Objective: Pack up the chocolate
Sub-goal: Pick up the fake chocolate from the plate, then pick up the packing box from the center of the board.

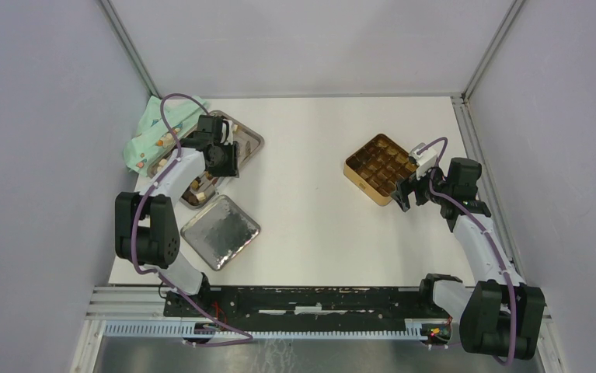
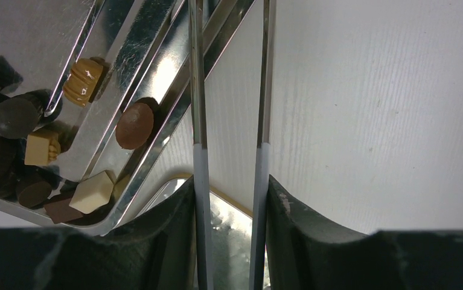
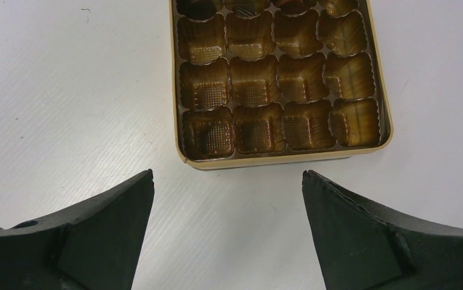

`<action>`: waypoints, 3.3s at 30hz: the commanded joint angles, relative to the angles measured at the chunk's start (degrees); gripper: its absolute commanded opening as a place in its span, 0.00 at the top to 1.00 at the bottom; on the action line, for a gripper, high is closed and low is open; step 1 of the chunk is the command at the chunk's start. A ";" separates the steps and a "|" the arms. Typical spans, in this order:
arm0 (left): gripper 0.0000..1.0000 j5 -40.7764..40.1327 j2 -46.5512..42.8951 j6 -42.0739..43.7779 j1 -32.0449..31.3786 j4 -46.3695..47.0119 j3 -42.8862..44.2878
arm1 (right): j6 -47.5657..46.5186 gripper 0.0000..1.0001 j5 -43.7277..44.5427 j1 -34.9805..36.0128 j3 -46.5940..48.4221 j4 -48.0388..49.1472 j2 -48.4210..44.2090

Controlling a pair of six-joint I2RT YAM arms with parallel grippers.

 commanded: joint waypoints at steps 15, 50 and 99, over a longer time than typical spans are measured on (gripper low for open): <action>0.61 -4.37 -1.49 -0.41 -0.57 -0.69 0.57 | -0.78 0.02 -0.24 0.35 0.31 0.37 0.12; 0.98 16.18 -18.87 -13.68 -1.88 12.46 -9.86 | -0.60 0.02 -0.42 0.43 0.66 0.05 -0.01; 0.98 28.73 -34.18 -5.08 -6.73 18.15 -22.58 | -22.07 0.42 15.31 3.16 67.34 -34.16 59.68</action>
